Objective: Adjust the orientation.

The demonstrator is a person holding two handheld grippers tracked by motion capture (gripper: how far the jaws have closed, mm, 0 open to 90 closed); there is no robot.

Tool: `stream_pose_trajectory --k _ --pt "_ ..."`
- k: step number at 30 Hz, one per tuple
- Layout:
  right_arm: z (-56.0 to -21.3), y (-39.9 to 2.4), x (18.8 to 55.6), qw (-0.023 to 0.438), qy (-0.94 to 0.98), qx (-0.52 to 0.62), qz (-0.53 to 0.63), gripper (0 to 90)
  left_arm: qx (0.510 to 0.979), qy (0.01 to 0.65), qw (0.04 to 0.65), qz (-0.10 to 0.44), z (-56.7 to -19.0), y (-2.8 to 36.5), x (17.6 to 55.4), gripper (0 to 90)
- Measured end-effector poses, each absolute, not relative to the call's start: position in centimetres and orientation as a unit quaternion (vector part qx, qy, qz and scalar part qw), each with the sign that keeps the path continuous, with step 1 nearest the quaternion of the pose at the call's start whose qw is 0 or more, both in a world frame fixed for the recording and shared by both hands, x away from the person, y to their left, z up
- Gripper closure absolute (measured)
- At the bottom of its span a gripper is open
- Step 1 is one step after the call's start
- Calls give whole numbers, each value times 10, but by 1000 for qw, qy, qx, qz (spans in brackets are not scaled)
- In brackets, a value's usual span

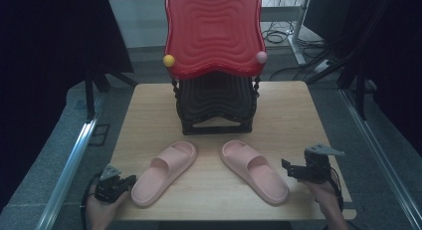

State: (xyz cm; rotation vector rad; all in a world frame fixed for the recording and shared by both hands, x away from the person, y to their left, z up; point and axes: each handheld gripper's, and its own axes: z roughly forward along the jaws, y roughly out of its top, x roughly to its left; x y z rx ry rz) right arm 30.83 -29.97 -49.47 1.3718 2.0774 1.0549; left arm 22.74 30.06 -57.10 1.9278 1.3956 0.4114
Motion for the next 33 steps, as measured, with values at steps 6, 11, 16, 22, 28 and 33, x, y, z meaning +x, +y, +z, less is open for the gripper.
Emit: stream_pose_trajectory --k 6,11,16,22,28,33 --pt "-490 -293 303 222 756 484 382 63 756 525 360 152 -569 289 216 900" --pt "-489 -291 302 222 757 482 381 63 765 509 370 140 -565 276 209 899" --pt "-491 -291 302 219 758 484 379 63 777 486 382 117 -563 258 205 899" --pt "-491 -289 301 219 759 482 379 63 793 459 388 101 -562 234 203 899" --pt "-491 -289 302 219 759 484 378 63 801 436 403 80 -563 207 209 898" --pt "-492 -290 302 217 758 485 377 63 808 422 406 69 -564 185 217 896"
